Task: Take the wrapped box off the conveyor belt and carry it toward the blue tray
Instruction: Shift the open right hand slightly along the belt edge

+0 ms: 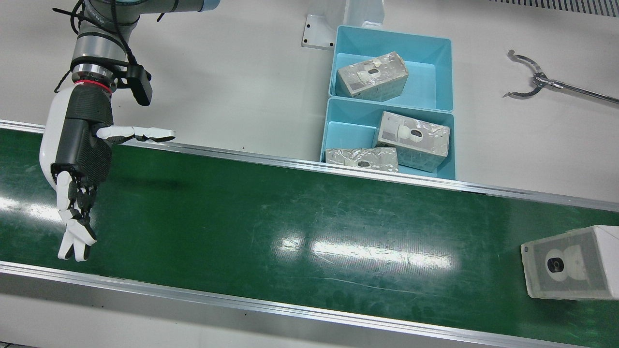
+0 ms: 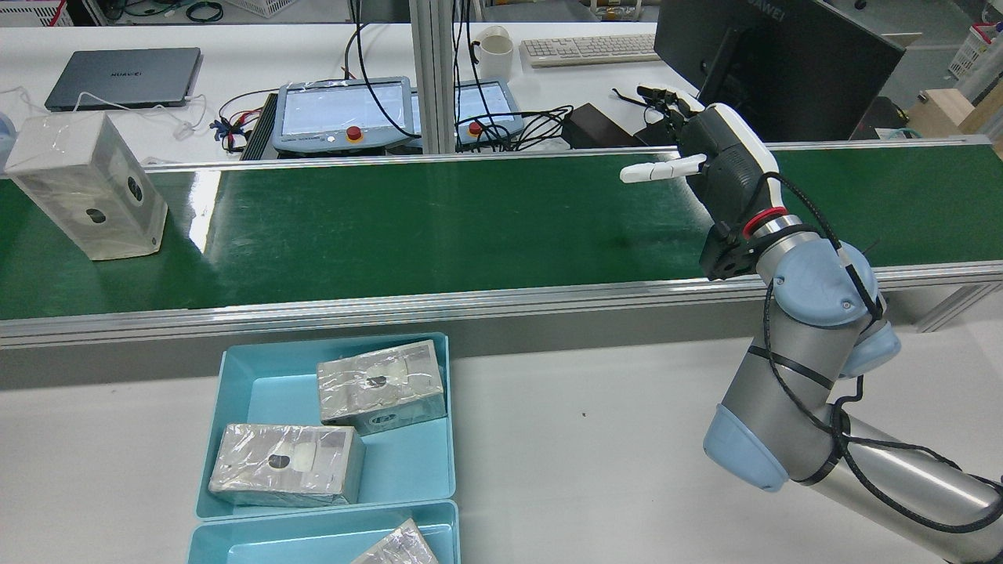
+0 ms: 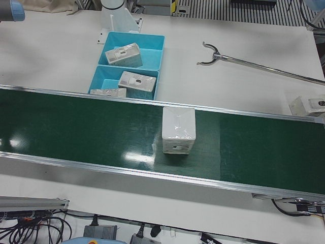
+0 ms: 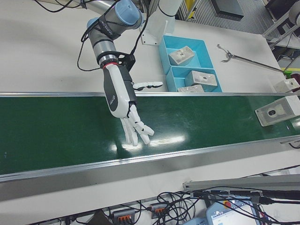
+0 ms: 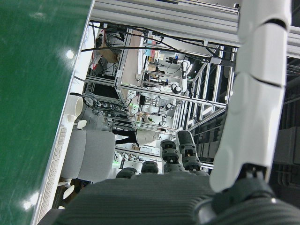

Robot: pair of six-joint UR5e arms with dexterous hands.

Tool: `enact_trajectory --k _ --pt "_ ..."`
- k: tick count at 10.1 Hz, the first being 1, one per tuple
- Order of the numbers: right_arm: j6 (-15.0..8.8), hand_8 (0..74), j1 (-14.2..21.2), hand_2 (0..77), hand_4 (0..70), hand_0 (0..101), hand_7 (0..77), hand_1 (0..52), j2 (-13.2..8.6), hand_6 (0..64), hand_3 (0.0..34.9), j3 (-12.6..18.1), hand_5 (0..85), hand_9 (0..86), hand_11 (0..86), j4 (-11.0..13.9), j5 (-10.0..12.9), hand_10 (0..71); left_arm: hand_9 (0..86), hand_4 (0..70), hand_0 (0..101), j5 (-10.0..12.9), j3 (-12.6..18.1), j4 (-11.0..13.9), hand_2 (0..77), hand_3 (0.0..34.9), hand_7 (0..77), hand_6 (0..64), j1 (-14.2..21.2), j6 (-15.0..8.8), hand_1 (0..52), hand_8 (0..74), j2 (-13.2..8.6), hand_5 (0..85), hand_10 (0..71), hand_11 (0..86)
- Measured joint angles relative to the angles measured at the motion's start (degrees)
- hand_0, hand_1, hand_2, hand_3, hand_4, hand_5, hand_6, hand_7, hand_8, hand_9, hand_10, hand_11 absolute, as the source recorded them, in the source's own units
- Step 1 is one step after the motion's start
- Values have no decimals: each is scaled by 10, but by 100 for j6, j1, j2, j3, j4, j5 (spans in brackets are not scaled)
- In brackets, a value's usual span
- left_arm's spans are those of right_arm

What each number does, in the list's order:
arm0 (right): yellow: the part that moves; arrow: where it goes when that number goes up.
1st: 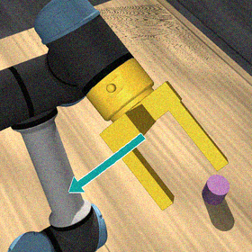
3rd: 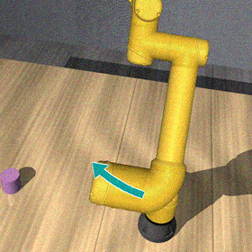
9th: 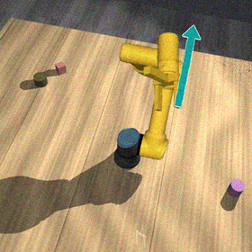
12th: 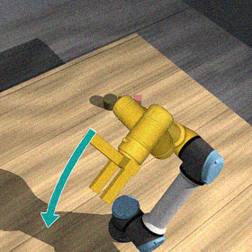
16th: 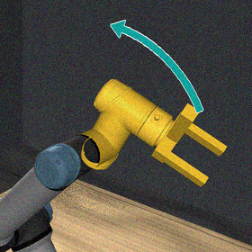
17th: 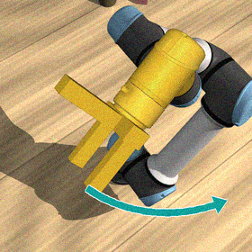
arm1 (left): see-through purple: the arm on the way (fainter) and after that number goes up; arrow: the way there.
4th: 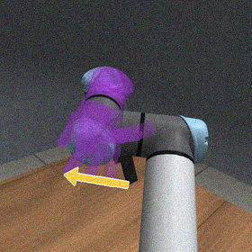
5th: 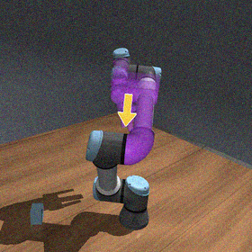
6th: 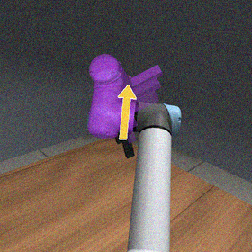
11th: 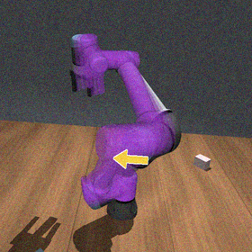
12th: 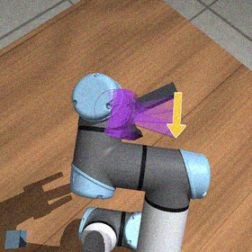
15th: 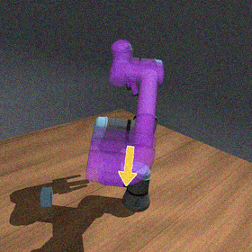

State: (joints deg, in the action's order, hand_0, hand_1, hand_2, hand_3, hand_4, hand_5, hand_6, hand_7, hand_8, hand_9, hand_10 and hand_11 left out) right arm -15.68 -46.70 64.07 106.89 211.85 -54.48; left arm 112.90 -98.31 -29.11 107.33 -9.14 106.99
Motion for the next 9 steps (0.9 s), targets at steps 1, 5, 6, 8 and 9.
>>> enact_trajectory --k 1,5,6,8,9 --pt "2 11 -19 82 5 463 16 109 0 11 0 20 229 16 16 -4 2 0 0 0 0 0 0 0 5 0 5 0 0 0 0 5 0 5 5 5" --pt "3 65 -71 262 0 463 55 202 0 82 4 43 409 16 60 -30 30 98 0 0 0 0 0 0 5 0 0 0 0 0 0 5 0 5 5 5" --pt "3 93 -73 365 11 451 82 229 3 114 4 34 513 131 185 -61 23 136 0 0 0 0 0 0 5 0 0 0 0 0 0 5 0 5 5 5" --pt "3 65 -71 562 27 454 49 175 6 131 5 5 447 153 344 -109 0 202 0 0 0 0 0 0 11 0 0 0 0 0 0 5 0 5 0 5" --pt "3 65 -70 562 27 454 49 175 7 131 5 -6 447 153 344 -118 -4 202 5 0 0 0 0 0 5 0 0 0 0 0 0 5 0 11 5 5"
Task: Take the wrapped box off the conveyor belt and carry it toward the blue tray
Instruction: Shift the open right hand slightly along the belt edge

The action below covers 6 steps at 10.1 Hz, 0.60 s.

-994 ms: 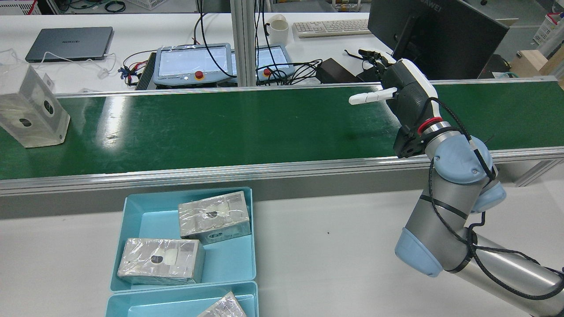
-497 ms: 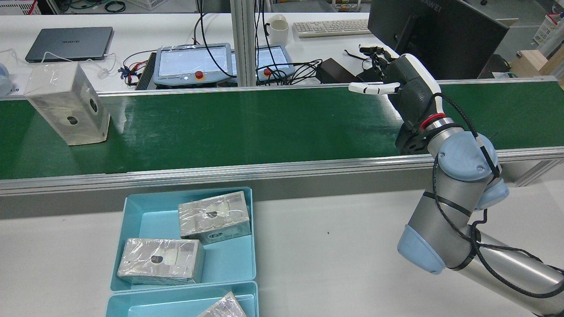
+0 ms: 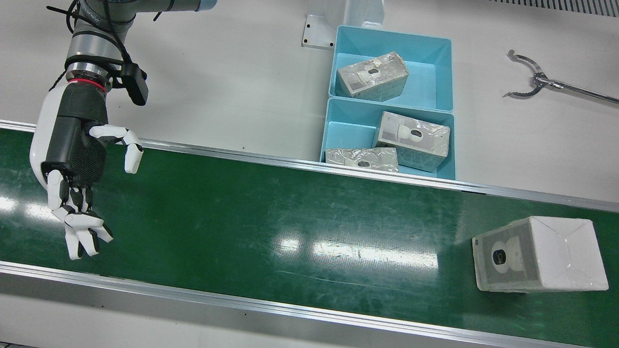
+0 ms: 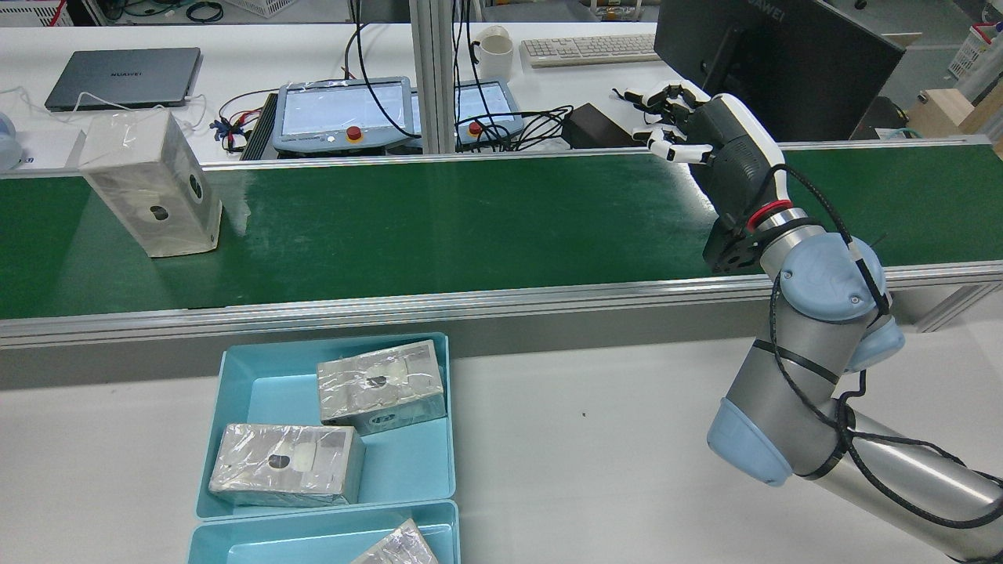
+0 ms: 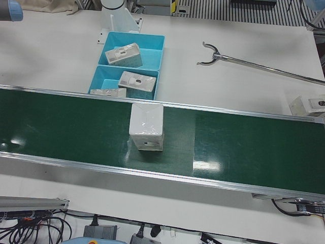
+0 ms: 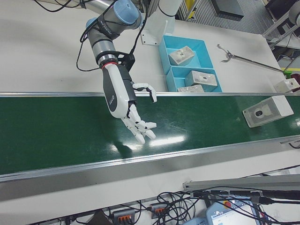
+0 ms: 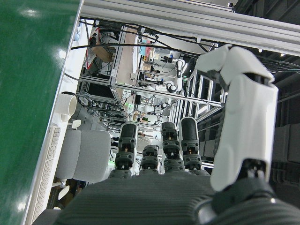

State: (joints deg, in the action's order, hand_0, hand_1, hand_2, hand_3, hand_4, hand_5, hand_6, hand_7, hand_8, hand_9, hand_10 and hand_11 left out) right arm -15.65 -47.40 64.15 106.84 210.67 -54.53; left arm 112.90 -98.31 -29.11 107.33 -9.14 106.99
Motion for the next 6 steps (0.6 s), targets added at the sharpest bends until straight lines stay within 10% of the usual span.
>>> enact_trajectory --k 1,3,4,6 --pt "0 82 4 458 27 456 49 191 1 131 4 -7 382 87 207 -5 -3 147 5 0 0 0 0 0 5 0 0 0 0 0 0 5 0 11 5 5" --pt "-5 82 14 398 27 456 49 191 1 131 4 -14 420 120 235 -8 -5 158 5 0 0 0 0 0 5 0 0 0 0 0 0 5 0 11 5 5" --pt "-6 22 16 65 27 459 5 115 1 38 13 -17 213 16 16 -8 -5 0 5 0 0 0 0 0 5 0 5 0 0 0 0 5 0 11 5 5" --pt "-8 22 19 22 27 461 5 115 1 38 13 -24 213 16 16 -9 -5 0 0 0 0 0 0 0 5 0 5 0 0 0 0 5 0 5 5 5"
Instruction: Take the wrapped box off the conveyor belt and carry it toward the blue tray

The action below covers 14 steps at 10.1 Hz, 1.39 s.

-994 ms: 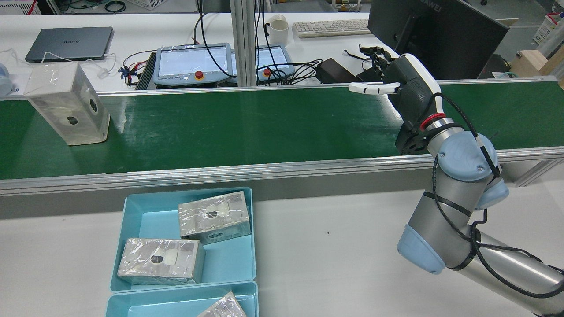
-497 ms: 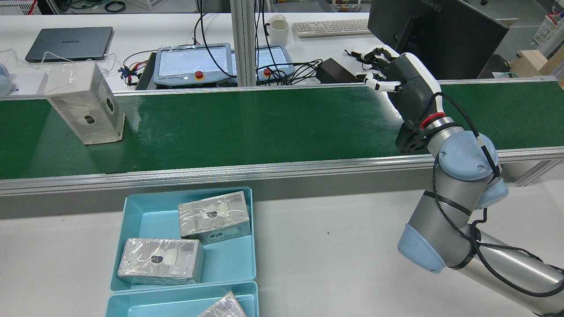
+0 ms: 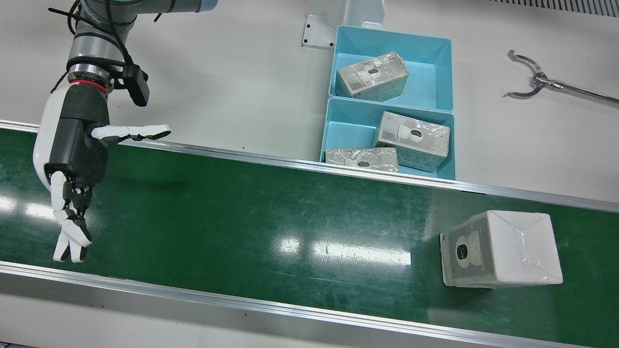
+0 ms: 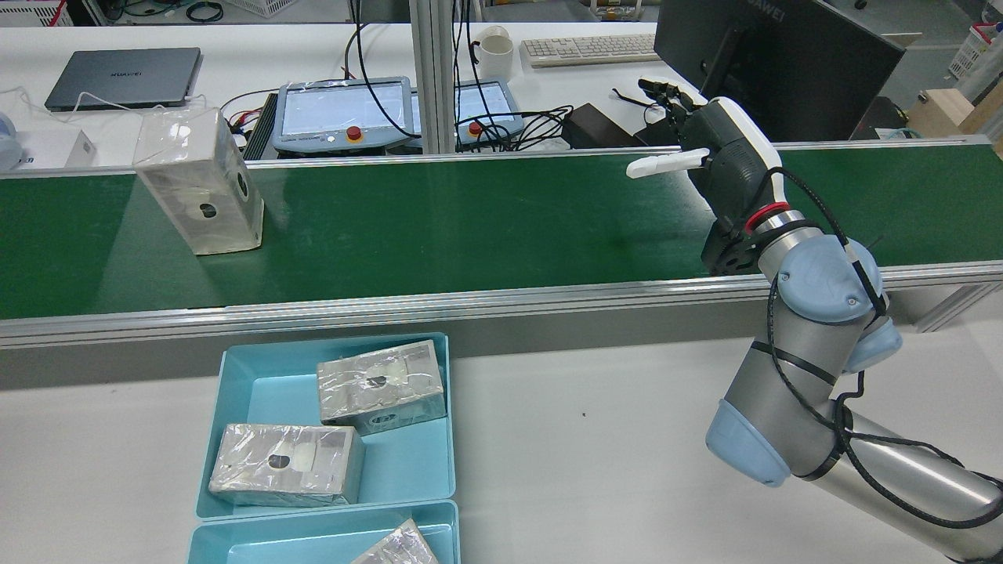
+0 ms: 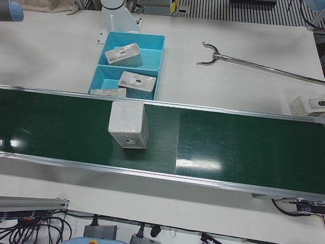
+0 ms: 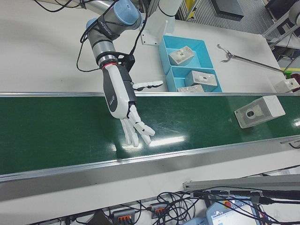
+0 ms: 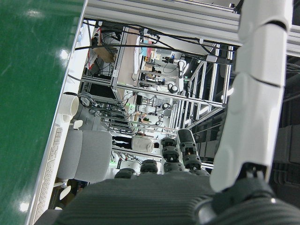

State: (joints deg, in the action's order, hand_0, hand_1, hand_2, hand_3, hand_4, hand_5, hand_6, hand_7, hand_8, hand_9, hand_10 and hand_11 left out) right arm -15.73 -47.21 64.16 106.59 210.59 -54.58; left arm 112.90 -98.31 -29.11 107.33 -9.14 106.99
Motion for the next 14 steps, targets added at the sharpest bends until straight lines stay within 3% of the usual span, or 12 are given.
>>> enact_trajectory --k 2,5,14 --pt "5 22 0 60 27 463 5 115 0 44 13 -25 213 16 16 0 0 0 0 0 0 0 0 0 11 0 0 0 0 0 0 5 0 5 5 5" --pt "8 22 1 49 11 465 0 115 0 33 28 -43 213 16 16 0 0 0 0 0 0 0 0 0 5 0 5 0 0 0 0 5 0 5 5 5" --pt "8 22 1 55 22 465 5 115 0 38 16 -51 224 16 16 0 0 0 0 0 0 0 0 0 5 0 5 0 0 0 0 5 0 5 5 5"
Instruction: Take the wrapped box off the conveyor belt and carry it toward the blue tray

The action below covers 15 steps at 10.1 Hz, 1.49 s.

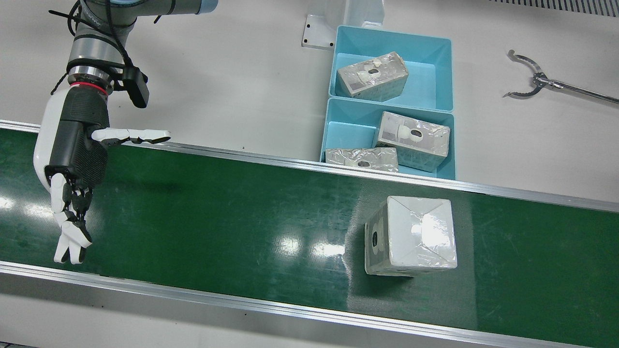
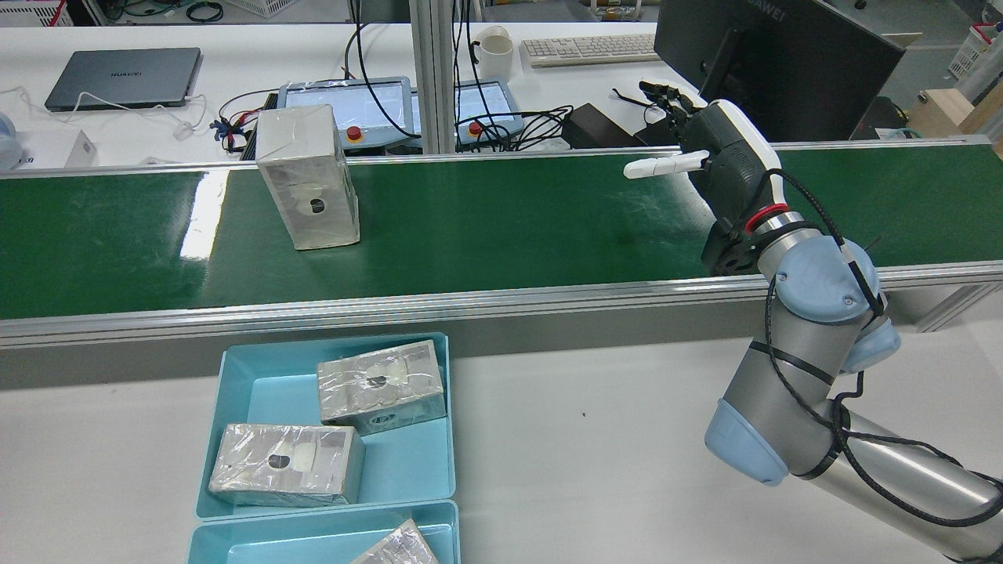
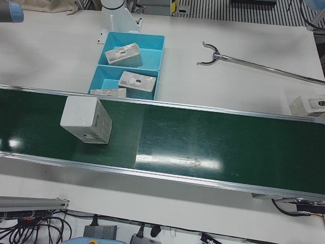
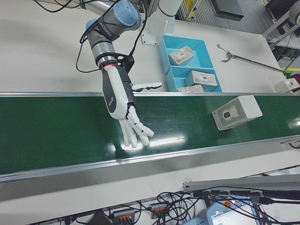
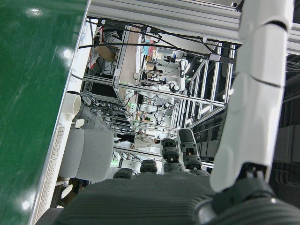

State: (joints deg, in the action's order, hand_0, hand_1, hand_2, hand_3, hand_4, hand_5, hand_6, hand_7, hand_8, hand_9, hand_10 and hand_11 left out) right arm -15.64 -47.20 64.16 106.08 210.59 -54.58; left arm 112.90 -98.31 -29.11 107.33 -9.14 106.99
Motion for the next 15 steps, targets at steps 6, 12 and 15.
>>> enact_trajectory --k 6,12,15 --pt "-4 22 0 71 27 465 5 115 -6 38 16 0 224 16 16 0 0 0 5 0 0 0 0 0 5 0 5 0 0 0 0 5 0 5 5 5" --pt "4 22 23 27 5 465 5 104 -14 38 21 -197 224 16 16 -52 -5 0 5 0 0 0 0 0 11 0 0 0 0 0 0 5 0 11 5 5" --pt "1 5 26 49 22 464 5 104 -17 33 37 -241 207 16 16 -115 -8 0 0 0 0 0 0 0 5 0 5 0 0 0 0 5 0 11 5 5"
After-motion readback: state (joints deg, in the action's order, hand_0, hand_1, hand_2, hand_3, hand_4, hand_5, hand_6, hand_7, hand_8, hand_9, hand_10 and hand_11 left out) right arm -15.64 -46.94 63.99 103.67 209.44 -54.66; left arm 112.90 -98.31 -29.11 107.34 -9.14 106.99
